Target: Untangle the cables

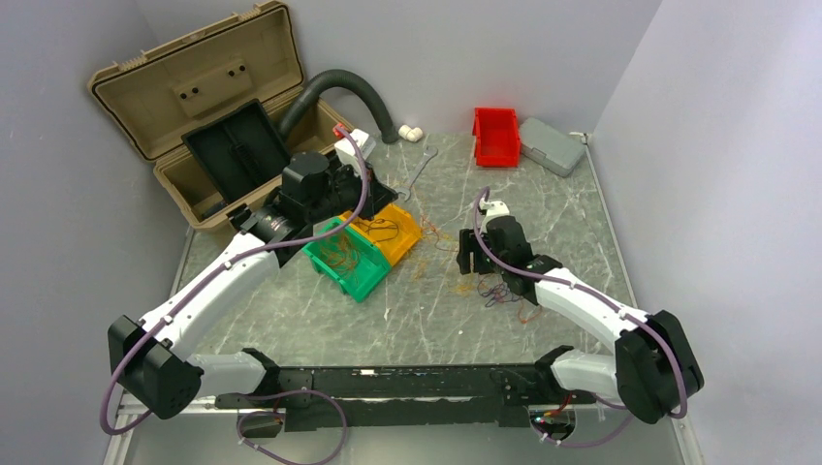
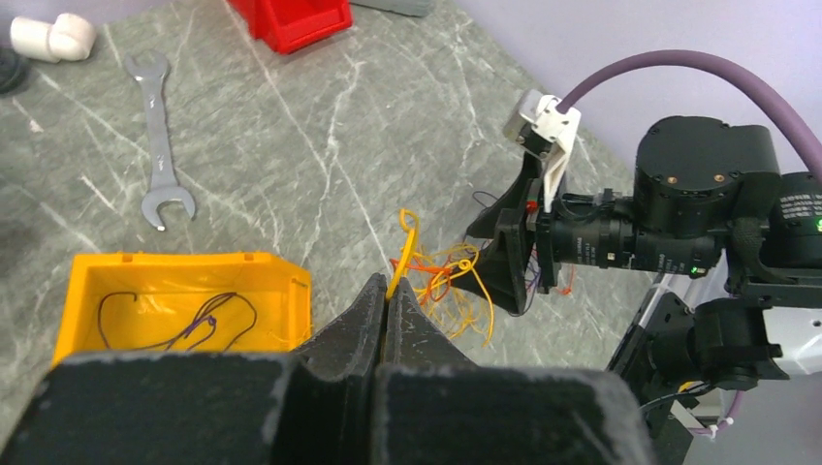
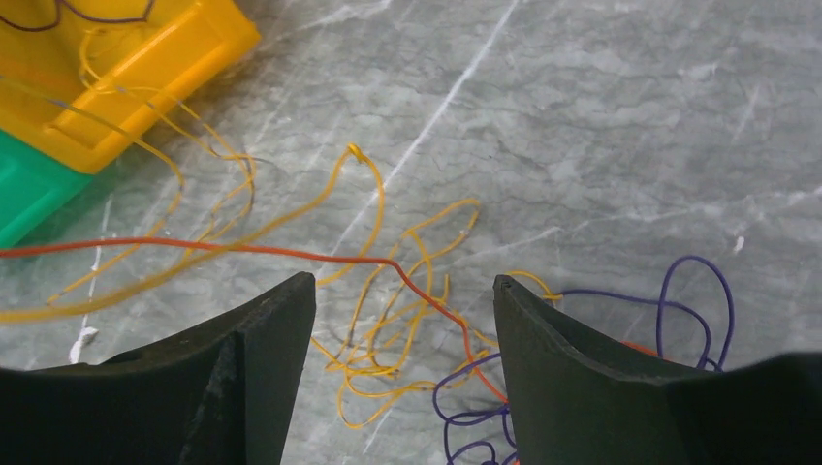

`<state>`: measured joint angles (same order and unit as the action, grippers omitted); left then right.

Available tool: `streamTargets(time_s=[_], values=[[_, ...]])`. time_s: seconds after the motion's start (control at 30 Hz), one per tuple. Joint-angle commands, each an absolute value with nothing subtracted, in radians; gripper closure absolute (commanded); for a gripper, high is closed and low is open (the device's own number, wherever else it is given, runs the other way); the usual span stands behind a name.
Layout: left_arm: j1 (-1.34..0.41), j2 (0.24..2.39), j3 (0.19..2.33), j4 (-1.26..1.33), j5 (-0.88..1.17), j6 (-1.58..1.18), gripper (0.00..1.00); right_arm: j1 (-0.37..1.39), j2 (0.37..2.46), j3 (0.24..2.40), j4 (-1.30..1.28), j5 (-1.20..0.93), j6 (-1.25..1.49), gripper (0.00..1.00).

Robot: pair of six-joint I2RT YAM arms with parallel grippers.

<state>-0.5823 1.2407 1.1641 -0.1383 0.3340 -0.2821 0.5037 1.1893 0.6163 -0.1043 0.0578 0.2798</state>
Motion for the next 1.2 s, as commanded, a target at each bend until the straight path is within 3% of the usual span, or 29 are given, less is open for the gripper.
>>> streamTargets(time_s=[0.0,0.43,0.5,0.63,0.67,0.97,1.17], values=[[-0.580,1.215,1.207,-0.156,0.264,-0.280,1.00,0.489,1.165,0.593,-0.061,0.133,0.305,0.32],[-0.562,1.214,1.201,-0.167,0.250,-0.289,1.00,0.489,1.352,0.652,-0.066,0.129,0.343,0.42],[-0.558,1.214,1.200,-0.167,0.244,-0.291,1.00,0.488,1.373,0.666,-0.068,0.145,0.361,0.53],[-0.532,1.209,1.184,-0.191,0.205,-0.324,1.00,0.473,1.325,0.662,-0.091,0.250,0.437,0.97],[-0.518,1.202,1.170,-0.191,0.193,-0.342,1.00,0.452,1.295,0.657,-0.113,0.283,0.477,1.00],[-0.419,1.039,0.971,-0.154,0.025,-0.485,1.00,-0.004,0.869,0.631,-0.493,0.521,0.805,1.00],[-0.350,0.953,0.866,-0.118,0.003,-0.586,1.00,-0.258,0.698,0.590,-0.588,0.464,0.923,1.00]])
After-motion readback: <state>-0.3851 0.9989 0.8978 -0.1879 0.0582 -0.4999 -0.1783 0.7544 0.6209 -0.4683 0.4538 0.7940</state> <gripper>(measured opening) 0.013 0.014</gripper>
